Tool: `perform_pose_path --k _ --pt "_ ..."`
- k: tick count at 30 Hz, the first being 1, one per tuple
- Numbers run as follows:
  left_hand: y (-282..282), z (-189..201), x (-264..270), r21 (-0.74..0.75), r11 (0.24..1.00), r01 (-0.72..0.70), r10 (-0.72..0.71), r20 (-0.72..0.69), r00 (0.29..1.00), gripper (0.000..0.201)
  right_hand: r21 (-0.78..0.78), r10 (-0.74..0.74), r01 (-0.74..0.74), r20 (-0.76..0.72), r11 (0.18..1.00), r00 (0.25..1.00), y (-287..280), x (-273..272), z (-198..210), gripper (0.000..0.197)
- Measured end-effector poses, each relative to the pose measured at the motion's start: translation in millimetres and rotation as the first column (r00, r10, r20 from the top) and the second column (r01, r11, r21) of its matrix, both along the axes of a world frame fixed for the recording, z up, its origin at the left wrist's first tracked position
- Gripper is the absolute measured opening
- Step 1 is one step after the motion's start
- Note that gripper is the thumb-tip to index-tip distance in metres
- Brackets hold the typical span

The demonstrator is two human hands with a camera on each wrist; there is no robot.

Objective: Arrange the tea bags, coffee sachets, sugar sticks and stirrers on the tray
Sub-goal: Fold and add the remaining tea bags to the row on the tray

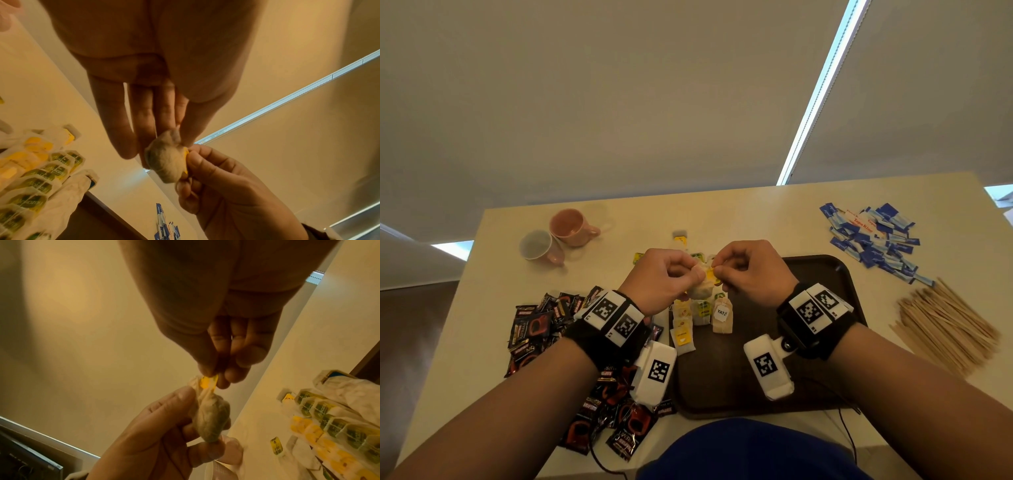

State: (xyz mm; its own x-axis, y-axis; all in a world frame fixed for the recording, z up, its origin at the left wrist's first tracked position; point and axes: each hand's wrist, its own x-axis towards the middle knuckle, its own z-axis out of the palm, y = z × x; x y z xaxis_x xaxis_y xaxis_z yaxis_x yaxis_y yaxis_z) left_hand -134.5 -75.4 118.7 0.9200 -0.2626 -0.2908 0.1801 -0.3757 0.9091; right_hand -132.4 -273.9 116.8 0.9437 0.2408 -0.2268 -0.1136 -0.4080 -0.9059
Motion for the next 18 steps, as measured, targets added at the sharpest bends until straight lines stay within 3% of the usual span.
perform_pose_path --k 18 --pt "-3.0 2.9 -2.4 -0.020 0.999 -0.041 0.041 -0.006 0.999 0.021 0.000 -0.052 0.052 0.039 0.999 0.998 4.2 2.3 1.2 0.004"
